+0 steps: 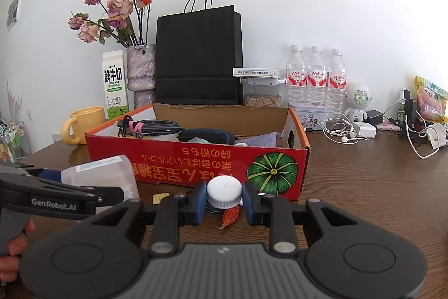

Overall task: Organize objects
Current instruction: 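Grasp the white plastic bottle with the left tool while the right tool holds the cap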

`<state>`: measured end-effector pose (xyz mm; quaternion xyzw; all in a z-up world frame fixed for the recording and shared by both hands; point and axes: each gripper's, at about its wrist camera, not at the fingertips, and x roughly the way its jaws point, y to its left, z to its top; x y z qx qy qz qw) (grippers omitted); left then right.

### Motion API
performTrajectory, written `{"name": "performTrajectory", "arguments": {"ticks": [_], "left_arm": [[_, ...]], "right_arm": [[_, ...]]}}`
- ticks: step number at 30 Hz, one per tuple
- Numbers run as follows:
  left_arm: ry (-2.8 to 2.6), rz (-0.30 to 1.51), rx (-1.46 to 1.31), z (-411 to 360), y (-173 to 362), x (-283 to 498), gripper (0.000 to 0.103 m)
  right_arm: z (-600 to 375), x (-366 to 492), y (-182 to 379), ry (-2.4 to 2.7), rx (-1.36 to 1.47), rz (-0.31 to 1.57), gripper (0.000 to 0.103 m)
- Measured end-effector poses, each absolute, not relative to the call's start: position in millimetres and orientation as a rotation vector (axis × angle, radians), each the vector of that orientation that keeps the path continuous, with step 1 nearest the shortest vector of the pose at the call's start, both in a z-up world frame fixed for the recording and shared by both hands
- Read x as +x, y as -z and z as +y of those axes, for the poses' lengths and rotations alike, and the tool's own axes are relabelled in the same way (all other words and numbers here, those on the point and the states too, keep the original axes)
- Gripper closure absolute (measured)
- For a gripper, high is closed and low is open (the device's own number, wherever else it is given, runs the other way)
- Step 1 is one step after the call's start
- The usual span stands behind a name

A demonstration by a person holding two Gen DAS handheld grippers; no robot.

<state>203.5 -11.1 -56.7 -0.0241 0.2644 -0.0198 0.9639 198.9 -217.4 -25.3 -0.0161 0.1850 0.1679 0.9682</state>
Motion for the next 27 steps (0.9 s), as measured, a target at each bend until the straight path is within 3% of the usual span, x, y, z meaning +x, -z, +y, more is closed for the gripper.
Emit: {"name": "performTrajectory", "arguments": {"ticks": [3,5,27], "left_arm": [[0.076,0.552,-0.047,-15,58,209,0.036],[0.105,0.559,-0.040,-18,59,211,0.057],[0.088,0.409,0.013,-27,46,178,0.058]], "right_arm": [[-217,199,25,-0.340,-0.033,0.375,0.077],[-217,199,25,-0.339,-0.032,0.374,0.077],[-215,192,22,-0.344,-0.039,0.314,0.077]]}}
